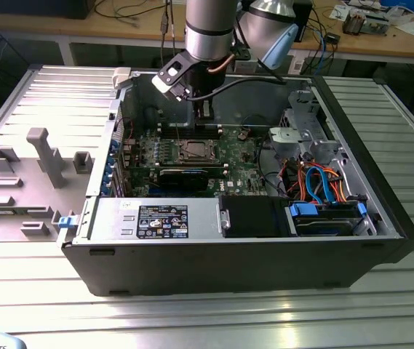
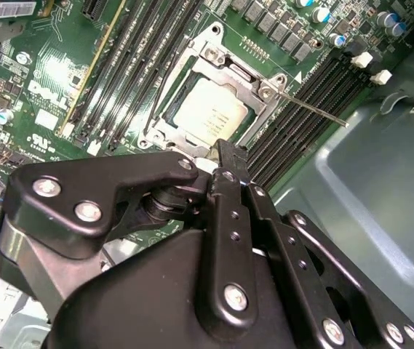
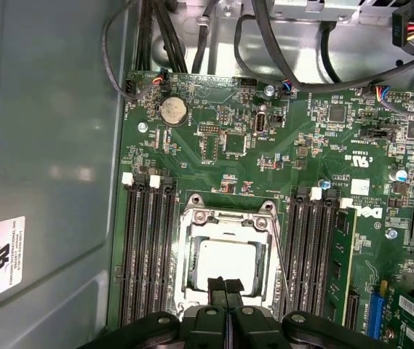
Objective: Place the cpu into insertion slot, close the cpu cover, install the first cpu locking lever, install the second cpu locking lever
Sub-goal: 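Install the first cpu locking lever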
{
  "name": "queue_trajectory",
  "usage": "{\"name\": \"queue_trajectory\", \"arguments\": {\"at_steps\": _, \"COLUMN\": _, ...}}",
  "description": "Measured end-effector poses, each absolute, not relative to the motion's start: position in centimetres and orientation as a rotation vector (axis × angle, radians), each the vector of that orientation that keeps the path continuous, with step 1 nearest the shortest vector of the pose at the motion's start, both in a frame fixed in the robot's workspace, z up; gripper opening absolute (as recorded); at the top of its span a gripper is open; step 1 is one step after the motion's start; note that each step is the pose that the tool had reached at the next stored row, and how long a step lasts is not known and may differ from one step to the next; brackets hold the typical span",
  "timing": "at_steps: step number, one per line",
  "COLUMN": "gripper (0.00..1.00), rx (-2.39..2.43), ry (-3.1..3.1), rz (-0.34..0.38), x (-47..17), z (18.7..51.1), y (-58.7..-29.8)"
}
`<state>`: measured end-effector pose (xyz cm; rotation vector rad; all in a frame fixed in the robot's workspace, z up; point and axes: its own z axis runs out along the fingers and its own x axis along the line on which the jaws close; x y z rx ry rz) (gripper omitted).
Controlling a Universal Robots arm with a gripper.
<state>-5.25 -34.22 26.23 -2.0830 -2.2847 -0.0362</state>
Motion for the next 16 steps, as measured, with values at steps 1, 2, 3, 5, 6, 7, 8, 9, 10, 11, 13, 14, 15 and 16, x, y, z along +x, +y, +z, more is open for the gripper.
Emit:
{"name": "queue_trajectory", "arguments": {"at_steps": 1, "gripper": 0.11, "rx": -2.079, "ry": -2.288, "rz": -0.036, "x": -5.26, "z": 26.24, "y": -34.22}}
{"name": "queue_trajectory", "arguments": {"at_steps": 2, "gripper": 0.11, "rx": -2.067, "ry": -2.299, "rz": -0.035, "x": -5.26, "z": 26.24, "y": -34.22}}
{"name": "queue_trajectory", "arguments": {"at_steps": 3, "gripper": 0.11, "rx": -2.038, "ry": -2.324, "rz": -0.034, "x": -5.26, "z": 26.24, "y": -34.22}}
{"name": "queue_trajectory", "arguments": {"at_steps": 5, "gripper": 0.11, "rx": -1.987, "ry": -2.367, "rz": -0.033, "x": -5.25, "z": 26.24, "y": -34.22}}
{"name": "queue_trajectory", "arguments": {"at_steps": 6, "gripper": 0.11, "rx": -1.941, "ry": -2.405, "rz": -0.031, "x": -5.25, "z": 26.24, "y": -34.22}}
{"name": "queue_trajectory", "arguments": {"at_steps": 7, "gripper": 0.11, "rx": -1.91, "ry": -2.43, "rz": -0.03, "x": -5.26, "z": 26.23, "y": -34.22}}
{"name": "queue_trajectory", "arguments": {"at_steps": 8, "gripper": 0.11, "rx": -1.883, "ry": -2.45, "rz": -0.029, "x": -5.25, "z": 26.24, "y": -34.22}}
{"name": "queue_trajectory", "arguments": {"at_steps": 9, "gripper": 0.11, "rx": -1.844, "ry": -2.479, "rz": -0.028, "x": -5.25, "z": 26.24, "y": -34.22}}
{"name": "queue_trajectory", "arguments": {"at_steps": 10, "gripper": 0.11, "rx": -1.81, "ry": -2.504, "rz": -0.027, "x": -5.25, "z": 26.24, "y": -34.22}}
{"name": "queue_trajectory", "arguments": {"at_steps": 11, "gripper": 0.11, "rx": -1.791, "ry": -2.517, "rz": -0.027, "x": -5.26, "z": 26.24, "y": -34.22}}
{"name": "queue_trajectory", "arguments": {"at_steps": 13, "gripper": 0.11, "rx": -1.741, "ry": -2.552, "rz": -0.025, "x": -5.25, "z": 26.24, "y": -34.22}}
{"name": "queue_trajectory", "arguments": {"at_steps": 14, "gripper": 0.11, "rx": -1.724, "ry": -2.564, "rz": -0.025, "x": -5.25, "z": 26.24, "y": -34.22}}
{"name": "queue_trajectory", "arguments": {"at_steps": 15, "gripper": 0.11, "rx": -1.695, "ry": -2.583, "rz": -0.024, "x": -5.25, "z": 26.24, "y": -34.22}}
{"name": "queue_trajectory", "arguments": {"at_steps": 16, "gripper": 0.11, "rx": -1.682, "ry": -2.592, "rz": -0.024, "x": -5.25, "z": 26.24, "y": -34.22}}
